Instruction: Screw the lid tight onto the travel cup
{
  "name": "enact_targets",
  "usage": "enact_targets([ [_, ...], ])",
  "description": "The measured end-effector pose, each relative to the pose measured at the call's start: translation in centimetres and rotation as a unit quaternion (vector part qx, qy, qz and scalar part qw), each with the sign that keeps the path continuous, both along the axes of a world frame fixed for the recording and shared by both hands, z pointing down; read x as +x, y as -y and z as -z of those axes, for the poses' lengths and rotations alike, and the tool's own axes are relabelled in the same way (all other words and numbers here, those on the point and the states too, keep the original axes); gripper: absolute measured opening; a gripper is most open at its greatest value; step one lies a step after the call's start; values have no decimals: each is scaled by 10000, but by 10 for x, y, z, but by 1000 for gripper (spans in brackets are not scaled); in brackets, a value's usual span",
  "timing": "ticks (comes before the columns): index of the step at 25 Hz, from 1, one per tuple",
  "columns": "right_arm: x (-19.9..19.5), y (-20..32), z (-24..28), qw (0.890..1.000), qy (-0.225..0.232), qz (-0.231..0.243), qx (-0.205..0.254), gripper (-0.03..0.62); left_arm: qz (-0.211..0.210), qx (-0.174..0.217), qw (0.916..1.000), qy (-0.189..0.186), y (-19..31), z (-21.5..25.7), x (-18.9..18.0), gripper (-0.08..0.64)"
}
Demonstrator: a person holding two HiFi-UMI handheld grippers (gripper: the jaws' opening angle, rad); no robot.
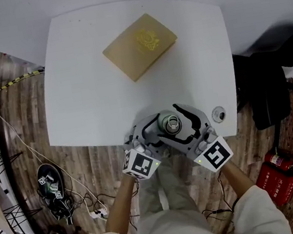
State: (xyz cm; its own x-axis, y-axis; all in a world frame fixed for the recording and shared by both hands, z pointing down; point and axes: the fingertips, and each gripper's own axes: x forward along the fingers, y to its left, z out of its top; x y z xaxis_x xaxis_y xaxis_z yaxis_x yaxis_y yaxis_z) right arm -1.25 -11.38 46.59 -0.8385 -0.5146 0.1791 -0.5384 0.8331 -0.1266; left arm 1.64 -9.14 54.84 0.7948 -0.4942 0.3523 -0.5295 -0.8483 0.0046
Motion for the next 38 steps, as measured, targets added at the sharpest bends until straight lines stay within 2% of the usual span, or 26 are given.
enact_targets([
  [3,-4,-3,0,9966,-179,801,58,347,-7,-14,10000,-3,1,-1,0,321],
  [8,-14,-15,-9,9808,-642,1836,160,345,-11,-21,10000,-9,2,-1,0,321],
  [16,-17,-16,-12,9655,-838,2455,232,296,-4,-14,10000,-8,2,-4,-1,321],
  [21,-18,-18,-13,9619,-815,2599,217,273,-12,-7,10000,8,3,-5,-1,321],
  [24,-18,-18,-12,9644,-765,2525,169,272,-9,-8,10000,10,2,-4,-1,321],
  [27,-18,-16,-13,9720,-707,2237,120,268,-5,-4,10000,9,2,-4,-2,321],
  [35,-14,-7,-11,9930,-438,1089,106,267,-3,6,10000,19,2,-5,-1,321],
  [38,-14,-2,-6,9975,-273,635,160,267,-5,-21,10000,-1,1,-3,-1,321],
])
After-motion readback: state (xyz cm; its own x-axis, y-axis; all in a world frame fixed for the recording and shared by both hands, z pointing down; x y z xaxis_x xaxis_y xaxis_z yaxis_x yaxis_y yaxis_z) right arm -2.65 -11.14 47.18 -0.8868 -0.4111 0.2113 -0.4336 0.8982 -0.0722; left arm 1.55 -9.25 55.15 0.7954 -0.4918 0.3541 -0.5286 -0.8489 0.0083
